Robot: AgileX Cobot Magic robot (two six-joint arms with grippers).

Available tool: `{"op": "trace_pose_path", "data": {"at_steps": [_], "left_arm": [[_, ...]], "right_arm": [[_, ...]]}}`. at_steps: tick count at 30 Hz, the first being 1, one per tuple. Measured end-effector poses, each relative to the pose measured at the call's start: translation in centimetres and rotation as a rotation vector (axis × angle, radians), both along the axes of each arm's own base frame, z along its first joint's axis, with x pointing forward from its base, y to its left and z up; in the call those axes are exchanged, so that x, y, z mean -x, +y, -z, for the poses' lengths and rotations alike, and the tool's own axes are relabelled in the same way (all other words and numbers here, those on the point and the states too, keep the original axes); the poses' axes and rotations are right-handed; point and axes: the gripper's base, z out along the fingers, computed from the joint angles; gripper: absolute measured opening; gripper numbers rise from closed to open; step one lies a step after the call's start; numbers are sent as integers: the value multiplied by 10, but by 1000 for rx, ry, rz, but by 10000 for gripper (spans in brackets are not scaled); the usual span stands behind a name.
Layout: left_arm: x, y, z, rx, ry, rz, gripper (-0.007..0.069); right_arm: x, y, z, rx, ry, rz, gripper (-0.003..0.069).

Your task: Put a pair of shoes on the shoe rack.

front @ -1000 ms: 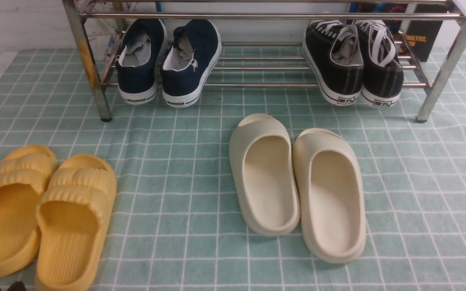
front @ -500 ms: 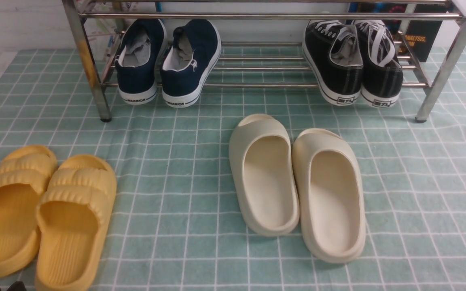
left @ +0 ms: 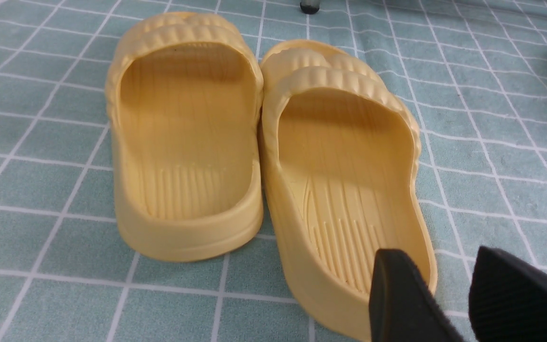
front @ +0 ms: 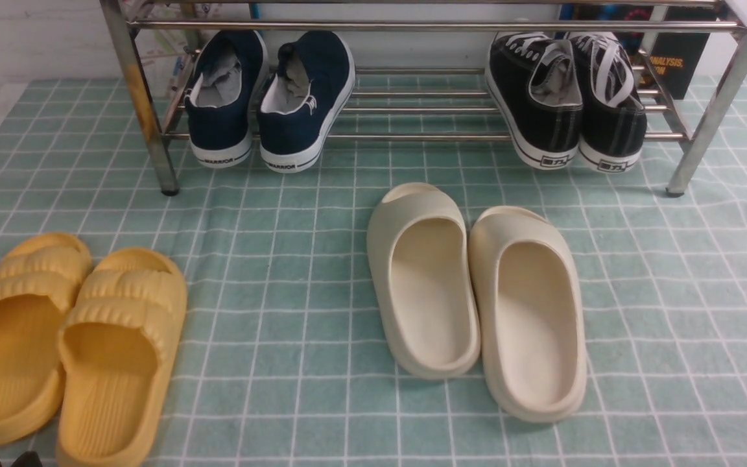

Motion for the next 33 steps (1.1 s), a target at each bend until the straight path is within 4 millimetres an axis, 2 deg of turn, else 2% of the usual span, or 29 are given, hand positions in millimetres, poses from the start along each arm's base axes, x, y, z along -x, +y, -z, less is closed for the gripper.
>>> {"op": "trace_pose_path", "data": {"at_steps": [33], "left_arm": [[0, 0, 0, 0, 0, 0, 239]], "right_arm": [[0, 0, 0, 3, 1, 0, 4]]}}
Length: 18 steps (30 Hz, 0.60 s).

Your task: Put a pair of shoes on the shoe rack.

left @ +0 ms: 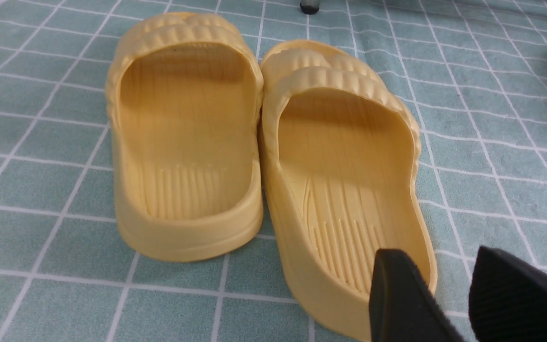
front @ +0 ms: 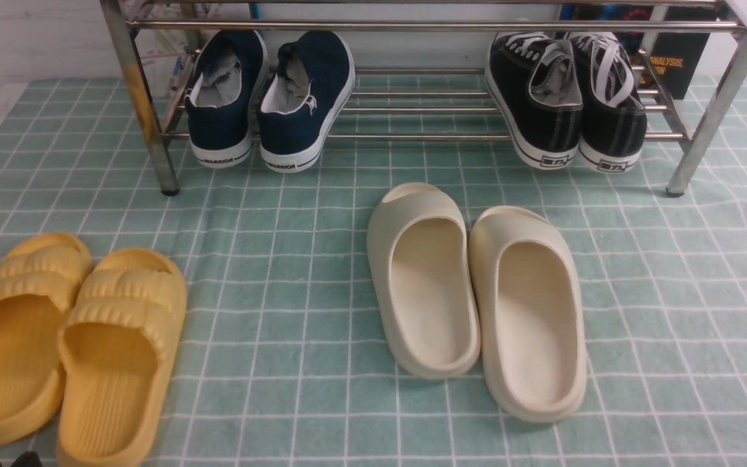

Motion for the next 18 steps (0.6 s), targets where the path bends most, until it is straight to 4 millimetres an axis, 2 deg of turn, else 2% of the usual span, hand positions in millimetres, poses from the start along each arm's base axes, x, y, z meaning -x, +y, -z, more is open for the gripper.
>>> {"op": "trace_pose_path", "data": {"at_steps": [18], "left_arm": [[0, 0, 0, 0, 0, 0, 239]], "right_arm": [[0, 0, 0, 3, 0, 0, 15]]}}
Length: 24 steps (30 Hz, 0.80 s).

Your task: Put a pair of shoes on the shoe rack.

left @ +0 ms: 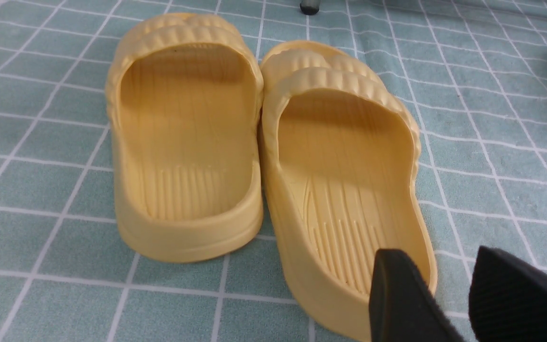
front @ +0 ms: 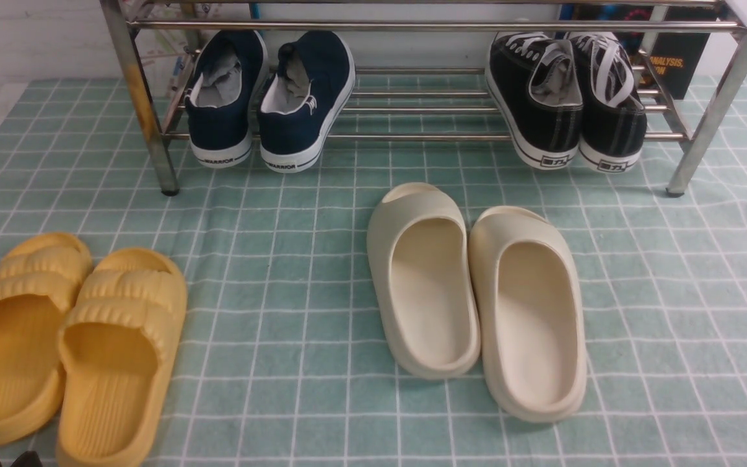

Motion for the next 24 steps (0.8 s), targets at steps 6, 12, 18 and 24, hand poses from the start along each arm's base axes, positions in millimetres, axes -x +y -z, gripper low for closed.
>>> {"op": "trace_pose_path", "data": {"at_steps": [6, 12, 18, 24], "left_arm": [[0, 0, 0, 0, 0, 0, 239], [0, 0, 0, 0, 0, 0, 239], [0, 0, 0, 0, 0, 0, 239], [0, 0, 0, 0, 0, 0, 239]], "right_arm": [[0, 0, 0, 0, 0, 0, 22], [0, 0, 0, 0, 0, 0, 27], [0, 0, 0, 0, 1, 0, 33], [0, 0, 0, 1, 1, 0, 40]]}}
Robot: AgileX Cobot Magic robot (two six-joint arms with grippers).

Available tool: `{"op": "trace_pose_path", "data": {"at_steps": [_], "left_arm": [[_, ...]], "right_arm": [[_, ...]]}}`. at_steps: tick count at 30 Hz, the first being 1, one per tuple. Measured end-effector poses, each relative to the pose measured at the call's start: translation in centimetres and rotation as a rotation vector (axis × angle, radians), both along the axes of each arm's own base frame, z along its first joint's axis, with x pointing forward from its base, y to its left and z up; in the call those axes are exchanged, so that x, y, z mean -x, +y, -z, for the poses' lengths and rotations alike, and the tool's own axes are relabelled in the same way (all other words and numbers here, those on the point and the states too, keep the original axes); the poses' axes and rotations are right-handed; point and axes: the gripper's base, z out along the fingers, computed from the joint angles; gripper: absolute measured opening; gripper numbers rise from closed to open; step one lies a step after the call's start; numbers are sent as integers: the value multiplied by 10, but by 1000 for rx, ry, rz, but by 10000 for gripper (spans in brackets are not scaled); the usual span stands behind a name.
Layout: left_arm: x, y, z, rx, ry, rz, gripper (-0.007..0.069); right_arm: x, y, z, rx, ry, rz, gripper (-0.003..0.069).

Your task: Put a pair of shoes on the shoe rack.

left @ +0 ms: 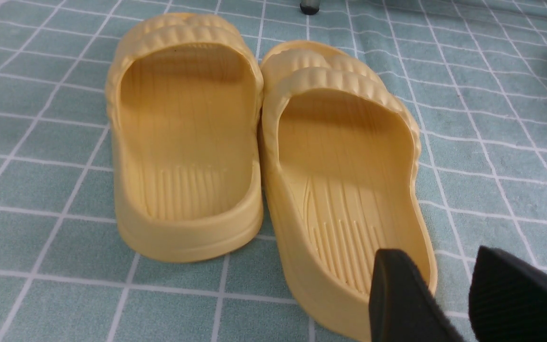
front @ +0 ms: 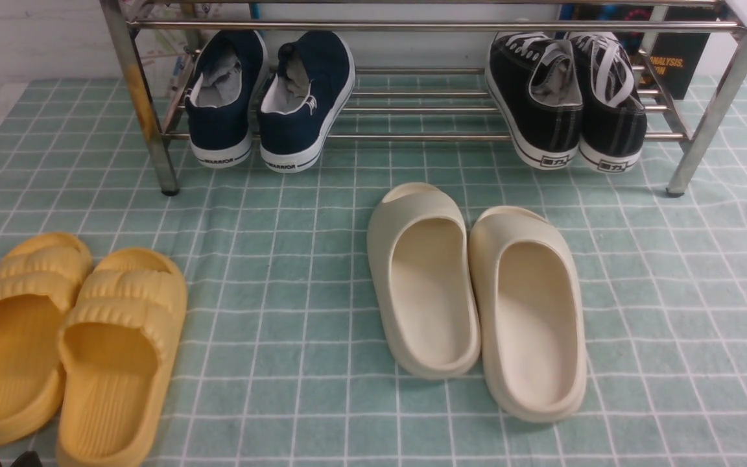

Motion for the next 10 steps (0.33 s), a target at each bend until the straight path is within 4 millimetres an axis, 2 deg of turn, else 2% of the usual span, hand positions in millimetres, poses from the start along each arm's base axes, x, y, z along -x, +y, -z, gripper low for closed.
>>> {"op": "trace_pose_path", "data": {"at_steps": [10], "left_arm": [[0, 0, 0, 0, 0, 0, 239]], "right_arm": [[0, 0, 0, -1, 0, 0, 50]]}}
